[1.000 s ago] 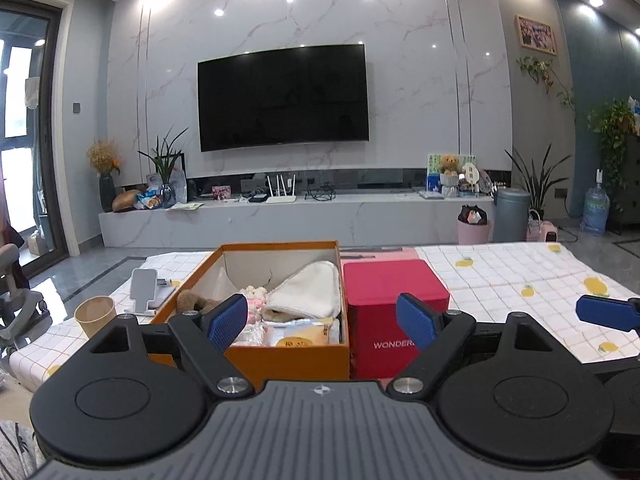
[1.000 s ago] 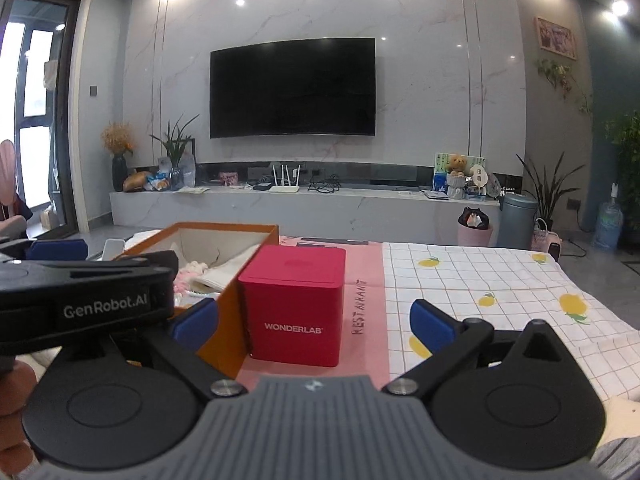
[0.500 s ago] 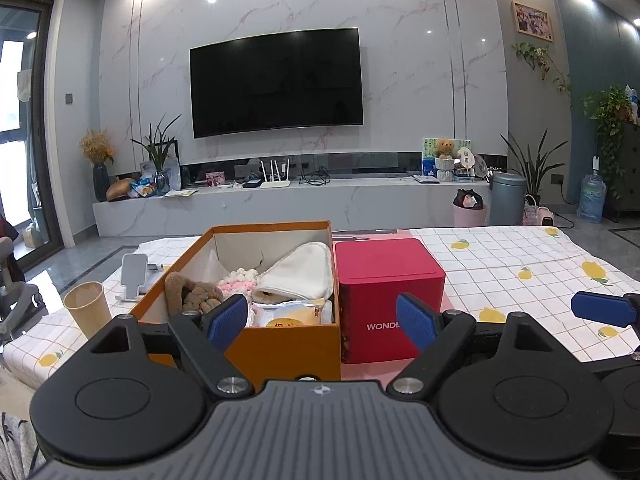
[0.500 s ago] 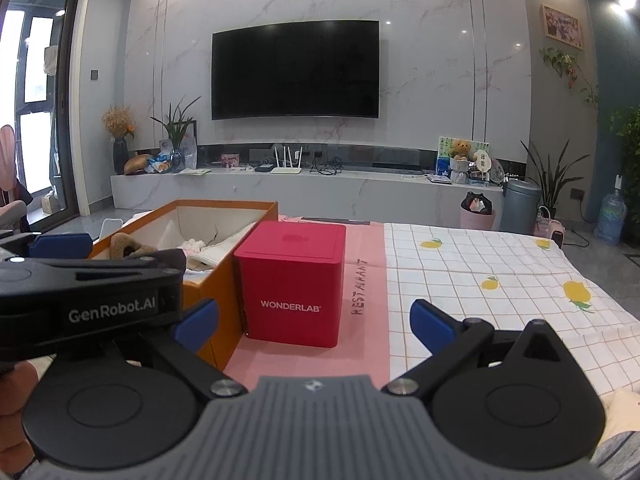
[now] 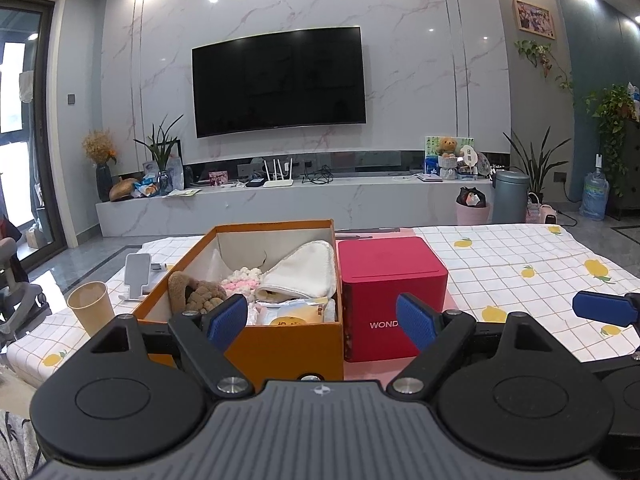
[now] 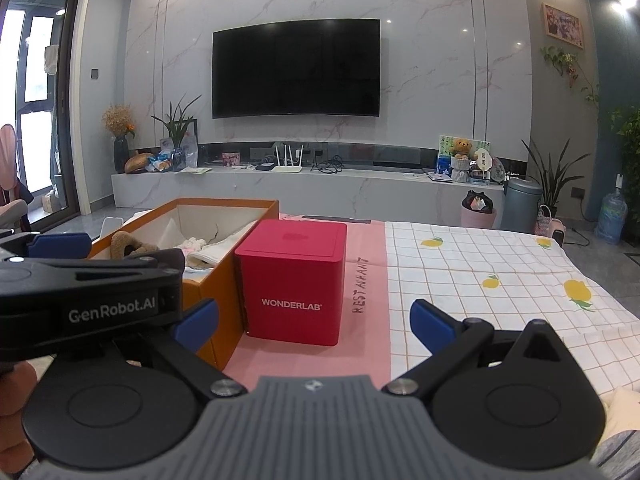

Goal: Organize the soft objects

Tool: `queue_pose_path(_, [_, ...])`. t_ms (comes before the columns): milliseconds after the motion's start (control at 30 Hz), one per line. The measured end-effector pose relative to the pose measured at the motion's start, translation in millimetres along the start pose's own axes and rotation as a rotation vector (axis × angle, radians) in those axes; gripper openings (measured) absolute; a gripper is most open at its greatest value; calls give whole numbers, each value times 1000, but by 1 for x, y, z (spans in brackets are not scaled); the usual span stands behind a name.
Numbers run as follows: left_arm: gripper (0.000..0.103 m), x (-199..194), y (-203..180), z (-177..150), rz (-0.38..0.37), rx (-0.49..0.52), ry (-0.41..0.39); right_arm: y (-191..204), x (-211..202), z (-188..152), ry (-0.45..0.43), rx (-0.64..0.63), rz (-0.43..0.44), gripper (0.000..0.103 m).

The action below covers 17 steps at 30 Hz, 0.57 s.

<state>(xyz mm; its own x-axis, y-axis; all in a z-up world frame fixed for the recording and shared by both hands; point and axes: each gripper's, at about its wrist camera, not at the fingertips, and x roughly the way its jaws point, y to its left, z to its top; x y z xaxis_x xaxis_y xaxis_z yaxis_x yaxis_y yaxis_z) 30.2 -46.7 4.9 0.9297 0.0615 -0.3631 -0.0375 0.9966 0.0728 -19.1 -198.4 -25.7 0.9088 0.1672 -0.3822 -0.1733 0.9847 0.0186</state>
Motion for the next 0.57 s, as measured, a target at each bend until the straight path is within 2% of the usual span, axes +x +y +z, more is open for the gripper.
queue_pose_path(567, [99, 1, -1, 0, 10, -8, 11, -1, 1, -1, 7, 3, -3, 100])
